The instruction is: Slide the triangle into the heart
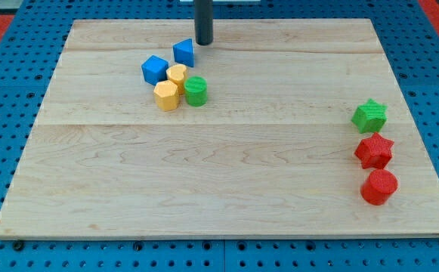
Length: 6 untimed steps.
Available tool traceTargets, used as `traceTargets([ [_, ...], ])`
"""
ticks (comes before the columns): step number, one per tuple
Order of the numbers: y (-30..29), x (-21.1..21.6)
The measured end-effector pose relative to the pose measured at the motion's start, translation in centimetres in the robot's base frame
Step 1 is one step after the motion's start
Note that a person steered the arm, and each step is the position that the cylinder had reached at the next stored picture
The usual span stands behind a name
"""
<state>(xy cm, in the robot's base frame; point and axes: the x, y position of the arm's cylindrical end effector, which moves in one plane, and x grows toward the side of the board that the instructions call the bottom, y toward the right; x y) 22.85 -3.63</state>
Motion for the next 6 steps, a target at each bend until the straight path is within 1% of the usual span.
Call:
traceTargets([
  [1,-3.0,0.4],
  [2,-2.5,3.9],
  [3,-2.2,5.2],
  [4,-2.0,7.4],
  [5,0.6,5.7],
  [6,14.0,5.1],
])
